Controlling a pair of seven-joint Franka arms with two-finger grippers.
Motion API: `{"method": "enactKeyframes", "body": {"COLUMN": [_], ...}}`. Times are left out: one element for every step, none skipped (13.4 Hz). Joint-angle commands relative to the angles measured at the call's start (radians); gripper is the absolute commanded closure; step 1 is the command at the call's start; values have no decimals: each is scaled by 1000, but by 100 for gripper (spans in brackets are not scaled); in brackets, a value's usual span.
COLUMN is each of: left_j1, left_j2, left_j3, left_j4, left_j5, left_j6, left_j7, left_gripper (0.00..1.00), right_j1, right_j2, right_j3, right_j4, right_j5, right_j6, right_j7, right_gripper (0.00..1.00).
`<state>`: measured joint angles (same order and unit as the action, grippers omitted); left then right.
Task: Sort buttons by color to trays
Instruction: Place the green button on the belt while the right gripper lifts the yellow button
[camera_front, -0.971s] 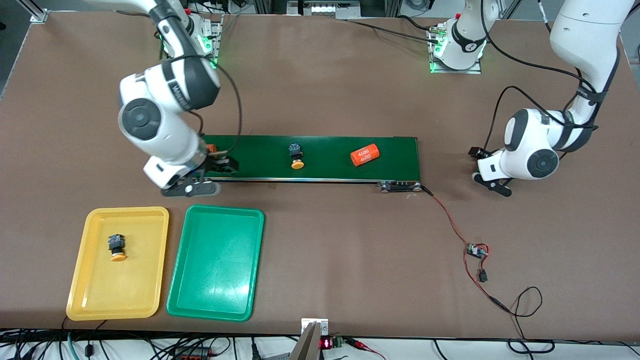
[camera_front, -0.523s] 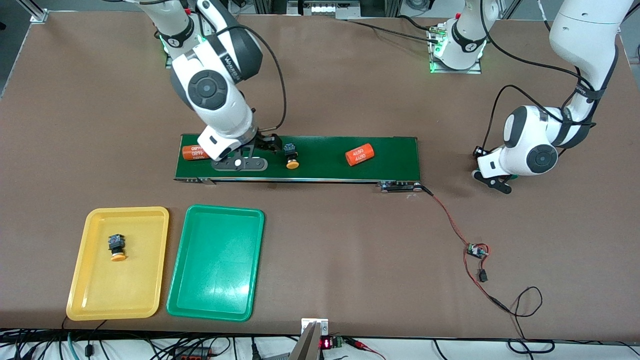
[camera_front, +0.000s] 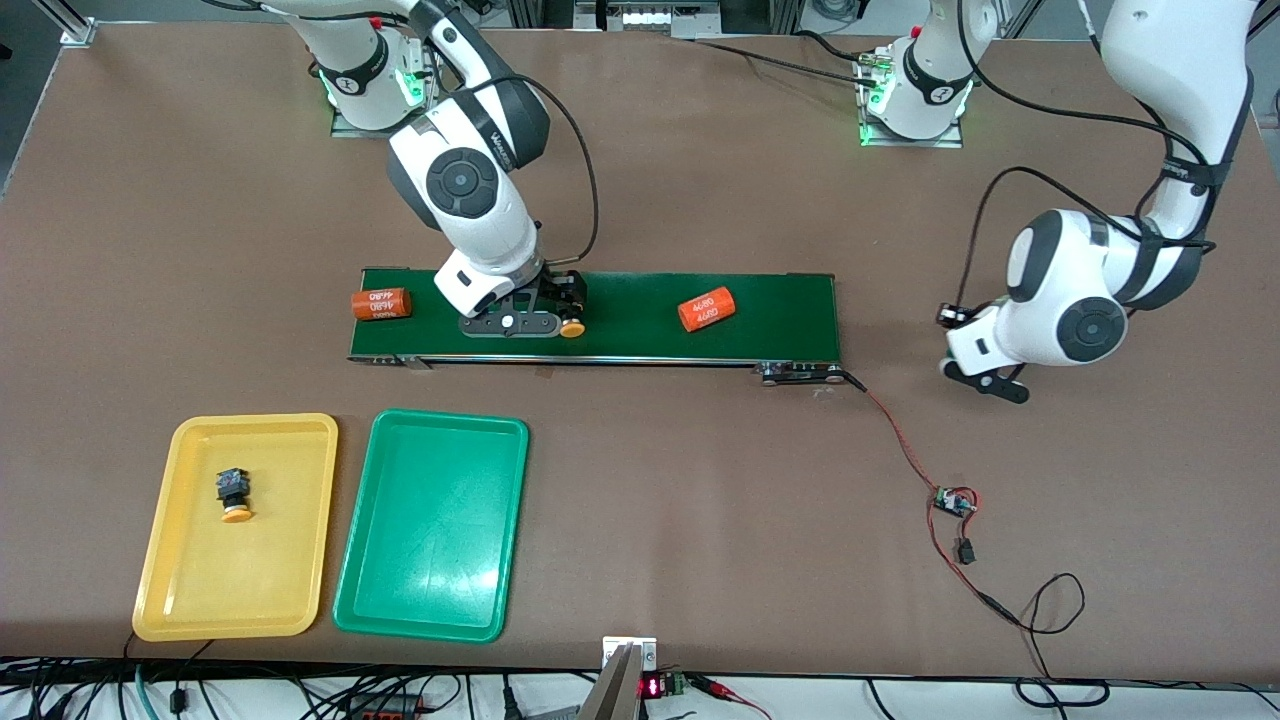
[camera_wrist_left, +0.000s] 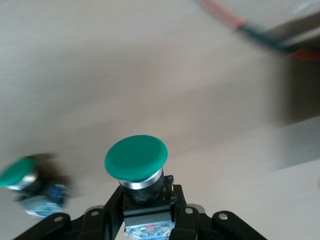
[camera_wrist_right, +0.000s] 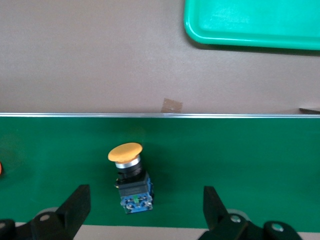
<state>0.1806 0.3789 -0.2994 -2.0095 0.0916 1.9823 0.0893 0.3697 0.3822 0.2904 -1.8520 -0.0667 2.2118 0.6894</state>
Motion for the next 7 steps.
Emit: {"method": "enactKeyframes", "body": {"left_j1": [-61,-87,-110,-121,-121,-122,-125], "left_j2": [11,20,21,24,25,23,31], "left_j3": [-41,-41,-46,-82,-124,-139,-167], "left_j4": [8,12,14,17,31,41,57], "left_j5": [-110,-134,-142,-147,-154,-154,-156], "left_j6": [-13,4,12,18,21,20,23], "left_j7": [-167,-198,-201,-223,-277,-328,-365], "left_gripper": [80,80,79,79,79,79,79], "right_j1": [14,15,15,15,14,14,12], "right_j2": [7,20,33,43,47,49,50], "right_j3": [3,3,3,3,3,3,1], "right_j4": [-10,-12,-21,-42,-70,-94,-111], "right_j5": [-31,-47,-48,-65,-80,-91,-94], "right_j6": [17,25,41,70,100,126,143], "right_j7": [29,29,29,29,29,29,29], "right_gripper": [0,0,0,0,0,0,0]}}
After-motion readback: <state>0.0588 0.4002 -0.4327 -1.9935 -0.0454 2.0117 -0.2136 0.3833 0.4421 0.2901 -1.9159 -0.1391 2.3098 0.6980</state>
